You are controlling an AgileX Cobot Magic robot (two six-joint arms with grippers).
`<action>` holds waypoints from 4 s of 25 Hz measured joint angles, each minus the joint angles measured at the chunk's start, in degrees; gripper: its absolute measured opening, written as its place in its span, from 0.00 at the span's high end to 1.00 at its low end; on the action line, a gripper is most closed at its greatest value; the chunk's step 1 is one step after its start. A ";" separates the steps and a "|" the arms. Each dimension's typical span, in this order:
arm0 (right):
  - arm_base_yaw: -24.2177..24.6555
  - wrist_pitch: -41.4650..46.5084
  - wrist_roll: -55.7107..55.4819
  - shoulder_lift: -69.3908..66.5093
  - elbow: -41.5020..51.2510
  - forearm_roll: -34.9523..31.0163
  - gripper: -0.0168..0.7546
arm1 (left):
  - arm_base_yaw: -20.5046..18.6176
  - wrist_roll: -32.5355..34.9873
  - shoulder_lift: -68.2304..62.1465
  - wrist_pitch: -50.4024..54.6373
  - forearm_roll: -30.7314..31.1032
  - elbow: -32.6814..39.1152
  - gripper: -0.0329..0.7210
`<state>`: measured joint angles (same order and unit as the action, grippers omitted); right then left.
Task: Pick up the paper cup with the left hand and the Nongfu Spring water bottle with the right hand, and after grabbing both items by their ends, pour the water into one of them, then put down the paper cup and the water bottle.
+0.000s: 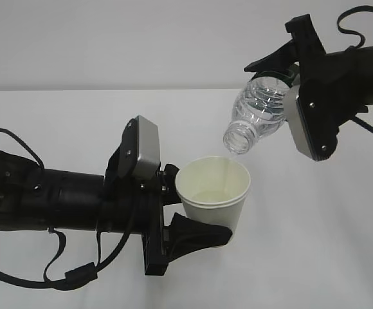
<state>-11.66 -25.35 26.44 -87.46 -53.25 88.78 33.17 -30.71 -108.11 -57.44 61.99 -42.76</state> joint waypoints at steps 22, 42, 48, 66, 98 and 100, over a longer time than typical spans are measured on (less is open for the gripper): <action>0.00 0.00 0.36 0.00 0.00 0.00 0.34 | 0.00 0.00 0.00 0.00 0.00 0.00 0.32; 0.00 0.00 0.70 0.00 0.00 0.00 0.34 | 0.00 0.00 0.00 0.00 0.00 0.00 0.32; 0.00 0.00 0.74 0.00 0.00 0.00 0.34 | 0.00 0.00 0.00 0.00 0.00 0.00 0.32; 0.00 -0.10 2.33 0.00 0.00 0.00 0.34 | 0.00 0.00 0.00 -0.78 0.00 0.00 0.32; 0.00 -0.83 2.37 0.00 0.00 -0.52 0.34 | 2.09 0.51 0.00 0.16 -3.17 0.00 0.32; 0.00 -0.83 2.37 0.00 0.00 -0.55 0.34 | 2.09 0.65 0.00 0.16 -3.39 0.00 0.32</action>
<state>-11.66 -26.18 28.81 -87.46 -53.25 88.23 35.26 -30.06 -108.11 -57.28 58.61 -42.76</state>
